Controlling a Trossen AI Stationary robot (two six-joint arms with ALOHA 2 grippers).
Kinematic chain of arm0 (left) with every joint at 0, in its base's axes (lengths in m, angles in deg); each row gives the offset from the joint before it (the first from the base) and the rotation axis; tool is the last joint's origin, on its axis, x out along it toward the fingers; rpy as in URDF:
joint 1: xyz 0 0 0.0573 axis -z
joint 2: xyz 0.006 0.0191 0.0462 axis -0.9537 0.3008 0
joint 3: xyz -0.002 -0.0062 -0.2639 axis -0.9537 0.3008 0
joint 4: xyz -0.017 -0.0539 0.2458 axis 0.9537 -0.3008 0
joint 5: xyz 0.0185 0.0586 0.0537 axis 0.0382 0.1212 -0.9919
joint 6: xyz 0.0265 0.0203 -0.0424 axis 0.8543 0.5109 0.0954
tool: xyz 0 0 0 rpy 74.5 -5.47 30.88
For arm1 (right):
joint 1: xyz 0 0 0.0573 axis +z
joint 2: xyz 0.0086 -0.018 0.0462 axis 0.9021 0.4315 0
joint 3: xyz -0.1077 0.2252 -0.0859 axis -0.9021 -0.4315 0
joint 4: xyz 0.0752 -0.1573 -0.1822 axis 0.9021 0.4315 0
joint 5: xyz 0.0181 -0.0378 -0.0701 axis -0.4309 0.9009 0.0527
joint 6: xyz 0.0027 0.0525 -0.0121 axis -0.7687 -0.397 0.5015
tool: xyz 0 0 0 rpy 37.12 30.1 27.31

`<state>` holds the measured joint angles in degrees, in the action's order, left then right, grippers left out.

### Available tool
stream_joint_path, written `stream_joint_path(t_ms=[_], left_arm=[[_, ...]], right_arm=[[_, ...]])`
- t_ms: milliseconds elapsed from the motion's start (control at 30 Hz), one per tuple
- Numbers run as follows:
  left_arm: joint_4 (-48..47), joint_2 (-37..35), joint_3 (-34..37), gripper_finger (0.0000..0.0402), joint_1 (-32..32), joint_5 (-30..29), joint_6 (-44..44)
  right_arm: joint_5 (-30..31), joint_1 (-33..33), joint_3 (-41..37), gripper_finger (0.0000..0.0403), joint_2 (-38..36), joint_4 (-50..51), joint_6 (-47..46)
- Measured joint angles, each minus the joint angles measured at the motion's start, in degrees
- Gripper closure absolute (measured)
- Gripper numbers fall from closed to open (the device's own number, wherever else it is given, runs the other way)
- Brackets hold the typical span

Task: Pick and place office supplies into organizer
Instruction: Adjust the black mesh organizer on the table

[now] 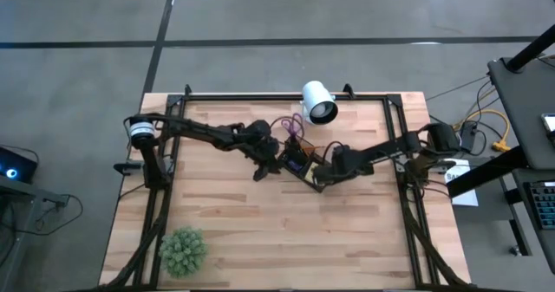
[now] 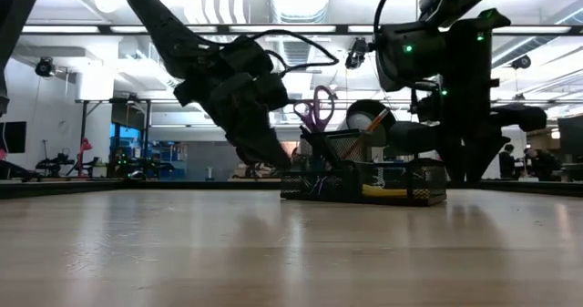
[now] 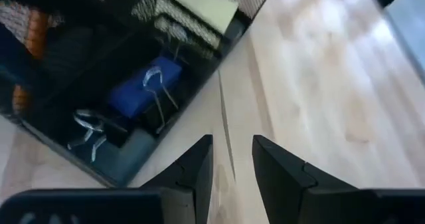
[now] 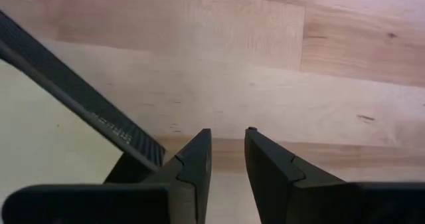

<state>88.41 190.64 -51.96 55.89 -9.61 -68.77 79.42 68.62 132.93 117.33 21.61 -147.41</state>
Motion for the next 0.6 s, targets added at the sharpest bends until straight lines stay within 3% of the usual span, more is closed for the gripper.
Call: stream_joint_path(t_ms=[133,233,300,600], left_arm=[[-3.59,-4.31,1.04,0.0311,-1.0,-4.84,2.29],[-1.64,-9.9,2.7,0.0311,-2.72,-15.96,6.4],[2.9,-10.49,3.91,0.0311,-3.68,-20.11,8.72],[4.83,0.53,2.36,0.0311,-4.29,-15.84,6.95]], right_arm=[[-1.44,-0.07,0.0,0.0323,-0.02,0.12,2.43],[-2.09,1.0,0.0,0.0321,-0.04,0.13,1.65],[-2.35,1.35,0.0,0.0322,-0.05,0.05,0.2],[-4.41,1.57,0.49,0.033,-0.34,-1.09,-1.61]])
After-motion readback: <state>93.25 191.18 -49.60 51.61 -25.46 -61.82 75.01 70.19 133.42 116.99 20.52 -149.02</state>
